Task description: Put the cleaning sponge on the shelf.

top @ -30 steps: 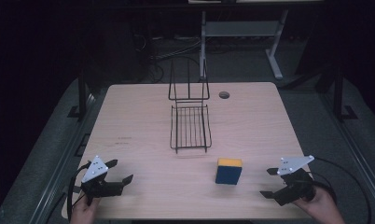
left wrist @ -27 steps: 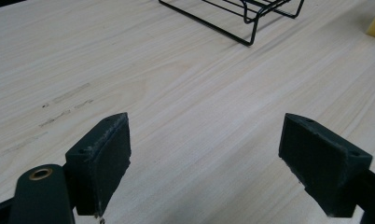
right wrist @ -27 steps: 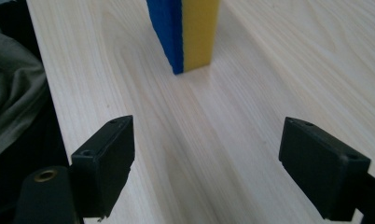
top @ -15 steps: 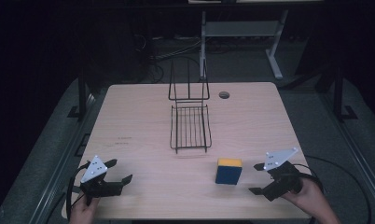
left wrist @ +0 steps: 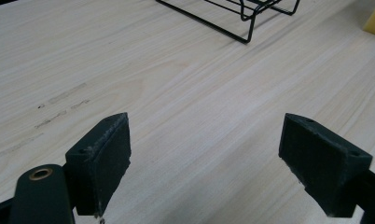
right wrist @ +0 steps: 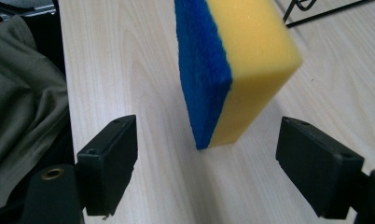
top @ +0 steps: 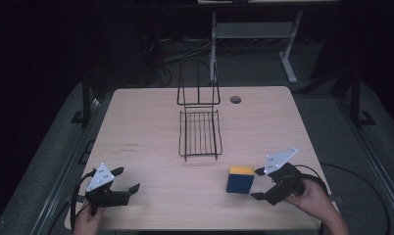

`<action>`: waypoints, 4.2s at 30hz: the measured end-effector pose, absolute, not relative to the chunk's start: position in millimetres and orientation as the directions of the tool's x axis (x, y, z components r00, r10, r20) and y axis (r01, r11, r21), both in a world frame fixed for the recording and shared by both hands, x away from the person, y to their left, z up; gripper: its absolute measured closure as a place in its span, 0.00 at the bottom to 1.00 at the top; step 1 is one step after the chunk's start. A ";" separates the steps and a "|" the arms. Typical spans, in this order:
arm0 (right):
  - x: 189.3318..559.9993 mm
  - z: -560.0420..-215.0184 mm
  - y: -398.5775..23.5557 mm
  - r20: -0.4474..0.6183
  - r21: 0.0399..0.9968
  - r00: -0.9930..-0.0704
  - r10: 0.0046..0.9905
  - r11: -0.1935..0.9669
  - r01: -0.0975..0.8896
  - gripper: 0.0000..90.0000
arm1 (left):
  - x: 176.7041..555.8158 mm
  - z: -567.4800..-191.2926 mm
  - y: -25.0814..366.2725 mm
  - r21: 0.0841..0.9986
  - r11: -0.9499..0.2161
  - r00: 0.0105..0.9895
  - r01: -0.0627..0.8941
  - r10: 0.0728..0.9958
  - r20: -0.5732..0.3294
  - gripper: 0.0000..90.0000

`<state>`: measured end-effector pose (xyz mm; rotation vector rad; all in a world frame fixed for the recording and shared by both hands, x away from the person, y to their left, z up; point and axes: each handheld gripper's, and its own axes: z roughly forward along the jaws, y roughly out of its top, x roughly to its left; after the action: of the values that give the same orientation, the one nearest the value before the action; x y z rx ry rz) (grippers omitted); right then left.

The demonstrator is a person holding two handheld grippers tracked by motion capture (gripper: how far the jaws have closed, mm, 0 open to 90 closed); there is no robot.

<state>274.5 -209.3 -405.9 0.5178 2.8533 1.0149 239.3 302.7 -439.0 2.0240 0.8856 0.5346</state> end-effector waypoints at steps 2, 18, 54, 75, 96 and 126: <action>276.8 -406.2 -206.9 0.041 0.618 -0.940 0.338 0.731 0.290 0.24 | 239.6 -439.6 303.0 0.829 -0.396 0.661 0.395 0.749 0.043 0.18; 292.3 -410.0 -191.0 0.063 0.610 -0.946 0.319 0.737 0.289 0.36 | 238.9 -439.2 303.1 0.828 -0.408 0.662 0.385 0.747 0.060 0.18; 303.7 -400.8 -182.2 0.084 0.613 -0.960 0.265 0.746 0.260 0.62 | 238.7 -439.1 302.4 0.827 -0.408 0.662 0.387 0.747 0.059 0.18; 329.5 -382.9 -162.9 0.092 0.615 -0.972 0.215 0.756 0.225 0.62 | 239.6 -439.6 302.9 0.826 -0.410 0.664 0.387 0.746 0.060 0.18; 355.8 -373.6 -146.8 0.102 0.610 -0.974 0.201 0.761 0.221 0.62 | 239.4 -438.4 303.7 0.828 -0.411 0.665 0.381 0.744 0.063 0.18; 380.3 -356.9 -133.5 0.095 0.632 -0.976 0.197 0.745 0.212 0.62 | 239.9 -437.7 305.4 0.826 -0.412 0.662 0.385 0.747 0.064 0.18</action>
<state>380.3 -133.5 -356.9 0.3467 2.9555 1.0748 239.9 305.4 -437.7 2.0388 0.8752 0.5475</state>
